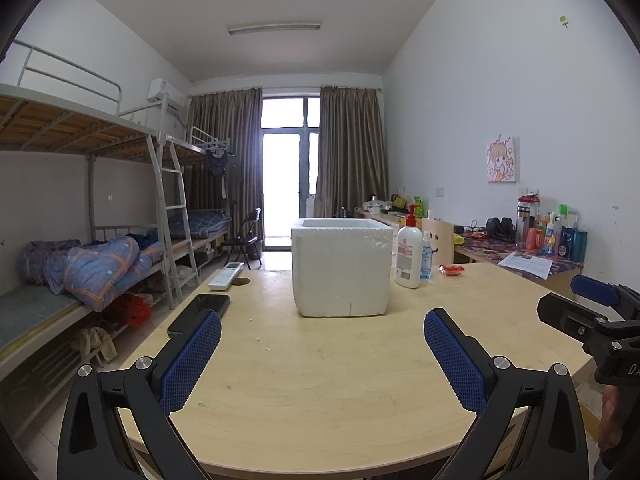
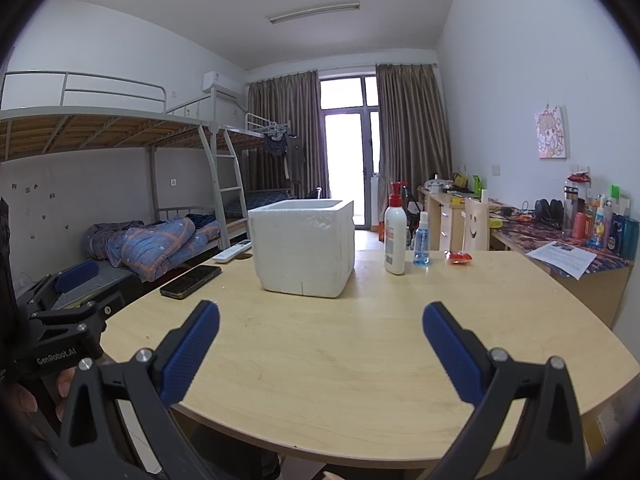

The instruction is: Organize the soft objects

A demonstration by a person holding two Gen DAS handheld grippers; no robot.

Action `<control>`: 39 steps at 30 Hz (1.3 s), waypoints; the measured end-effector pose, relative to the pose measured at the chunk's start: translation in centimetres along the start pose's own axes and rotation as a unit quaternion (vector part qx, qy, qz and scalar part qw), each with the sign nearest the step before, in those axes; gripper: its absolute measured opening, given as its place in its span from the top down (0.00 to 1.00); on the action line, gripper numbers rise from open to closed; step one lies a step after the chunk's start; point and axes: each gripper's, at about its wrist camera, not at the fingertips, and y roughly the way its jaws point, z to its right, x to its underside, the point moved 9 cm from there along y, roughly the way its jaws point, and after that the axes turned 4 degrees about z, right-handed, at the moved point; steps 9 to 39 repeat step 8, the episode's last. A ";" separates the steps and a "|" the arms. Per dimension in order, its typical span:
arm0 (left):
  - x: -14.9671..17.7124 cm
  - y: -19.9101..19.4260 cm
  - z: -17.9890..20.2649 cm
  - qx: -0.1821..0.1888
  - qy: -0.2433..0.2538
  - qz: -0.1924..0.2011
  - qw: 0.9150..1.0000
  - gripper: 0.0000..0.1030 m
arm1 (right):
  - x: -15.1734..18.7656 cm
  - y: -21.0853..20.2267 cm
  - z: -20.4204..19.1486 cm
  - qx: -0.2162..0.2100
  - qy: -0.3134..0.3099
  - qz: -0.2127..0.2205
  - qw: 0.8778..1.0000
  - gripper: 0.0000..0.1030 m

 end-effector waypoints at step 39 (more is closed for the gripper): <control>0.0 -0.1 0.1 0.002 -0.002 -0.001 1.000 0.01 | 0.1 0.0 0.0 0.001 0.001 -0.002 1.000 0.00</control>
